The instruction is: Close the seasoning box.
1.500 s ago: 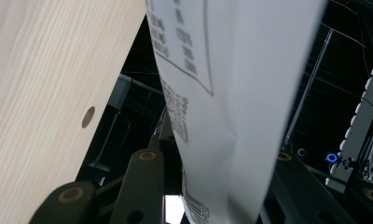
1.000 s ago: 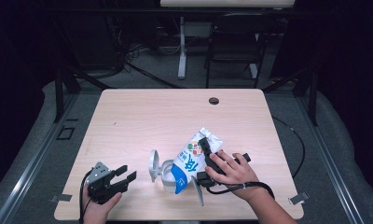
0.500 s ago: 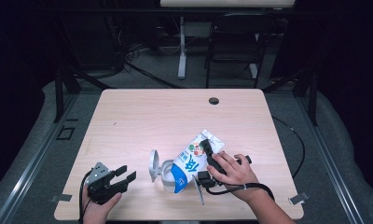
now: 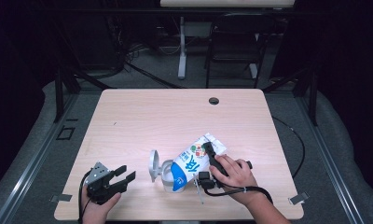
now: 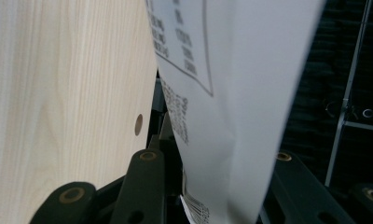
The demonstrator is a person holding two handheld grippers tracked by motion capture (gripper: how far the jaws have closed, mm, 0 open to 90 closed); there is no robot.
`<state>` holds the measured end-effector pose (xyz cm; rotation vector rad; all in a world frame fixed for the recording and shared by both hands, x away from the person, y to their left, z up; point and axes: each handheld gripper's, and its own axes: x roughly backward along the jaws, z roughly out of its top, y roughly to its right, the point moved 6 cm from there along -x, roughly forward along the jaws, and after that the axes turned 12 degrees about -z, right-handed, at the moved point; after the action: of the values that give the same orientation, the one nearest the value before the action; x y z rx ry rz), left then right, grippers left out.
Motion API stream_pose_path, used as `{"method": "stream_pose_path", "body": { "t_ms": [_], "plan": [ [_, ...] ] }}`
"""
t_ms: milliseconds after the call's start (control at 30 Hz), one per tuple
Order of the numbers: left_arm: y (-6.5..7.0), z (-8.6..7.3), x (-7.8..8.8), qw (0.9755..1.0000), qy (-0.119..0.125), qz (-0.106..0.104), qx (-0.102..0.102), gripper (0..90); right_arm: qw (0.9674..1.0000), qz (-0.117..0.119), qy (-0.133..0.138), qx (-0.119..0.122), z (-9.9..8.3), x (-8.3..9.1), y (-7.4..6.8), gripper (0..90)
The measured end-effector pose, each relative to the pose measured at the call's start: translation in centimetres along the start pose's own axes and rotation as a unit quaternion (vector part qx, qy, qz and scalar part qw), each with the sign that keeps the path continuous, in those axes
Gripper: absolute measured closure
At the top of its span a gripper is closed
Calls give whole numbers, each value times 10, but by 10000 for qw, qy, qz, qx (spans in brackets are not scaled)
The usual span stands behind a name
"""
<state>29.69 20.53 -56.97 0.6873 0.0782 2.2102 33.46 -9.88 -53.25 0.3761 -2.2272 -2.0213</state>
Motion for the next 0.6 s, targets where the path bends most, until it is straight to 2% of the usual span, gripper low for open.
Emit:
{"method": "stream_pose_path", "body": {
  "t_ms": [200,233,333,433,600],
  "plan": [
    [0,0,0,10000,11,1,7,508,9994,58,-88,-338,1,1,-2,701],
    [0,0,0,10000,12,1,5,508,9995,62,-170,-255,0,3,-1,701],
    [0,0,1,10000,22,3,11,508,9991,59,-191,-370,1,3,-1,703],
    [0,0,0,10000,23,5,11,508,9980,39,-191,-595,2,3,-3,704],
    [0,0,0,10000,28,6,6,508,9947,65,-358,-957,0,3,-2,710]
  ]
}}
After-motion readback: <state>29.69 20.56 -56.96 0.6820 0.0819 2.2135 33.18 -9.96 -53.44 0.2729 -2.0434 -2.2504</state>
